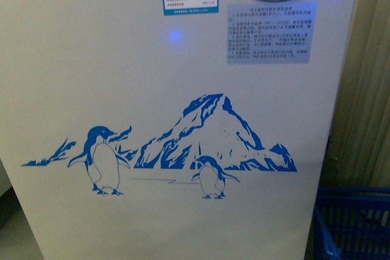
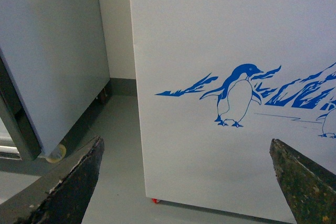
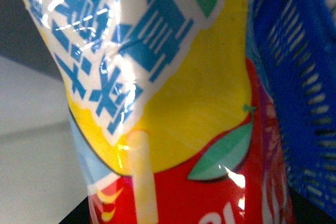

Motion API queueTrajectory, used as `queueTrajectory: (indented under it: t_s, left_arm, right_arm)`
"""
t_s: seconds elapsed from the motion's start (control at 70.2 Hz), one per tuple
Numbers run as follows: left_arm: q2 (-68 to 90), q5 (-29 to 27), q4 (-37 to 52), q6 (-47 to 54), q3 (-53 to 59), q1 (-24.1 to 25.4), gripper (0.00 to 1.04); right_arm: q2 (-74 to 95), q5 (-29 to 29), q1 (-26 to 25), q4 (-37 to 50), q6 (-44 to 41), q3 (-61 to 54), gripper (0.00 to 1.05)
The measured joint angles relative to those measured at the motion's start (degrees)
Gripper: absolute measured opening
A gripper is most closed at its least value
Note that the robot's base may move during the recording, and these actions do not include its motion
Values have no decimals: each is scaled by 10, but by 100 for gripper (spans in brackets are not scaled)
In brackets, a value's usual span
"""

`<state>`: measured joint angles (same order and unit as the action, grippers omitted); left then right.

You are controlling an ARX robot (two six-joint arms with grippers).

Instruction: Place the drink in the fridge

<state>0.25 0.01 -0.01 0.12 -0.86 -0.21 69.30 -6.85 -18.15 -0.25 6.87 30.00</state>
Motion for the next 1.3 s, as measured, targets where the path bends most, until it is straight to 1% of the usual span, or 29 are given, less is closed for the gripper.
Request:
queueTrajectory:
  t_s: [0.071, 0.142, 0.214, 0.356, 0.427, 0.484, 0.541, 0.612, 0.626, 0.698, 0.769, 0.868, 1.025, 1.11, 1.295]
  left_arm:
    - [0, 0, 0, 0, 0, 0, 97]
    - [0, 0, 0, 0, 0, 0, 97]
    - [0, 0, 0, 0, 0, 0, 97]
    - [0, 0, 0, 0, 0, 0, 97]
    - [0, 0, 0, 0, 0, 0, 97]
    - [0, 0, 0, 0, 0, 0, 97]
    - [0, 0, 0, 0, 0, 0, 97]
    - [0, 0, 0, 0, 0, 0, 97]
    - [0, 0, 0, 0, 0, 0, 97]
    - [0, 0, 0, 0, 0, 0, 97]
    - [0, 0, 0, 0, 0, 0, 97]
    - [0, 0, 0, 0, 0, 0, 97]
    - [0, 0, 0, 0, 0, 0, 97]
    - [0, 0, 0, 0, 0, 0, 97]
    - [0, 0, 0, 0, 0, 0, 97]
  right_arm:
    - [-101, -9, 1, -50, 16, 19, 44]
    - [-188, -1, 12, -84, 26, 36, 44]
    - [-259, 15, 34, -104, 38, 45, 44]
    - [-344, 57, 104, -124, 63, 46, 44]
    - [-378, 105, 160, -135, 79, 46, 44]
    - [-391, 129, 184, -140, 84, 45, 44]
    - [-407, 163, 219, -150, 87, 45, 44]
    - [-428, 214, 264, -163, 87, 45, 44]
    - [-432, 232, 281, -166, 87, 44, 44]
    - [-443, 278, 325, -163, 84, 41, 44]
    - [-448, 295, 349, -146, 76, 41, 44]
    - [-454, 307, 359, -132, 67, 40, 44]
    - [-466, 324, 351, -116, 64, 28, 44]
    - [-468, 345, 351, -116, 66, 21, 44]
    - [-468, 345, 353, -116, 67, 14, 44]
